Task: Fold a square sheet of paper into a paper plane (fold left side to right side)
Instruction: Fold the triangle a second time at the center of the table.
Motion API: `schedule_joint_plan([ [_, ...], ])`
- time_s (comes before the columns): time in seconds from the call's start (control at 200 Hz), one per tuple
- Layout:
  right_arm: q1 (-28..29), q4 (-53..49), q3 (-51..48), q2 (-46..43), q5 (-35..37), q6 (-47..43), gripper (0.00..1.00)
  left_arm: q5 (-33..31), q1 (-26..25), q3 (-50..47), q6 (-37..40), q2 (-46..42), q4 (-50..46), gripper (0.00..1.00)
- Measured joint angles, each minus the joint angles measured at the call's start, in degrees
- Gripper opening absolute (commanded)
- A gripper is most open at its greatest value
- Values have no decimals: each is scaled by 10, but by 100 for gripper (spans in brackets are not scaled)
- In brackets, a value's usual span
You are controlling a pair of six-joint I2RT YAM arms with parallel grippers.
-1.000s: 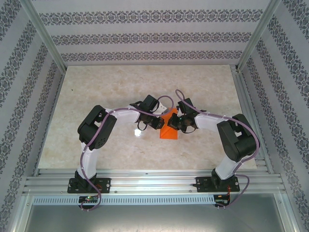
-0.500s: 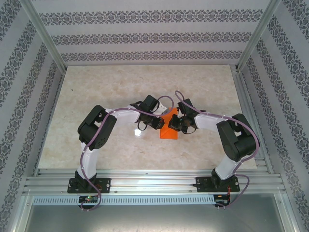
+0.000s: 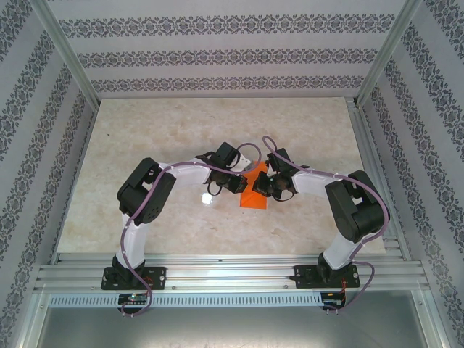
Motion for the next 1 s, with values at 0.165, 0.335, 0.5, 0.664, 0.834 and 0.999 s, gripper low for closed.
schedule_joint_plan([
  [0.165, 0, 2, -1, 0, 0, 0, 6, -3, 0, 4, -2, 3, 0, 0],
  [0.335, 0, 4, -1, 9, 0, -1, 6, -5, 0, 4, -2, 3, 0, 0],
  [0.5, 0, 5, 1, 15, 0, -11, 6, -9, 0, 4, -2, 3, 2, 0],
  [0.664, 0, -3, 7, 18, 0, -17, 6, -9, 0, 4, -3, 3, 3, 1],
  [0.834, 0, -4, 7, 19, 0, -26, 6, -9, 2, -2, -10, -4, 5, 11],
  [0.999, -1, -3, 7, 21, -3, -30, 5, -7, 26, -34, -30, -50, 6, 20],
])
